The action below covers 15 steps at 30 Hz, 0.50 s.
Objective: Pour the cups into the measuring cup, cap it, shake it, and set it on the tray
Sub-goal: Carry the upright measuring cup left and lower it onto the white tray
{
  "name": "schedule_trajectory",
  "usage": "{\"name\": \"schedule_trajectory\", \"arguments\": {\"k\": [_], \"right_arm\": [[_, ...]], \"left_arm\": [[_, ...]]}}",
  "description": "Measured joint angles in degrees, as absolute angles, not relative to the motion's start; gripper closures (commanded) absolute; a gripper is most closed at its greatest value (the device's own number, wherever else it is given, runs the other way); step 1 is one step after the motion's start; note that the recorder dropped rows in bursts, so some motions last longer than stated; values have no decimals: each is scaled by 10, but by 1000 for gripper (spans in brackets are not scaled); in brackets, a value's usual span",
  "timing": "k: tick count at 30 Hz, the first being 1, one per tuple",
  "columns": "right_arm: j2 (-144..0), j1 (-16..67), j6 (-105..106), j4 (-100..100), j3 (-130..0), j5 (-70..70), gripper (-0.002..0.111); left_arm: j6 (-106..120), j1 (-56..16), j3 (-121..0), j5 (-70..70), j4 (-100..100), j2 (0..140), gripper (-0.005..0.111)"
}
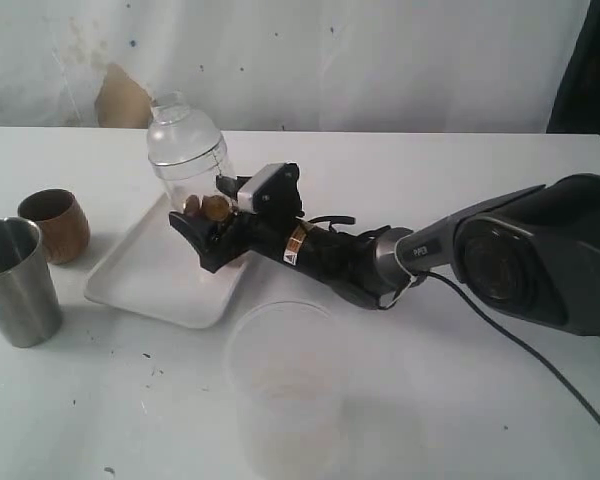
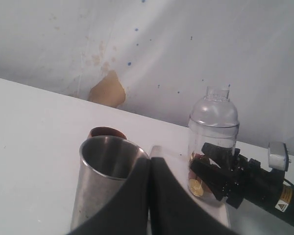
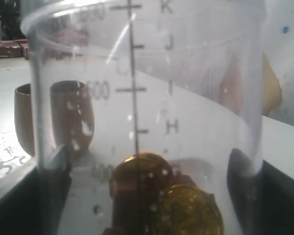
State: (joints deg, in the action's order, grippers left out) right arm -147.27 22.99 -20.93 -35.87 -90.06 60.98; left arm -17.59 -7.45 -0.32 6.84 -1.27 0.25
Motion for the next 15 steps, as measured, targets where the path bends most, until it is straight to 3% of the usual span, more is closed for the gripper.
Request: {"name": "schedule_trajectory", "arguments": {"k": [15], "right_arm": [[-1460, 233, -278, -388, -907, 555, 108]], "left_arm": [[-176, -74, -3, 68, -13, 2, 107]]}}
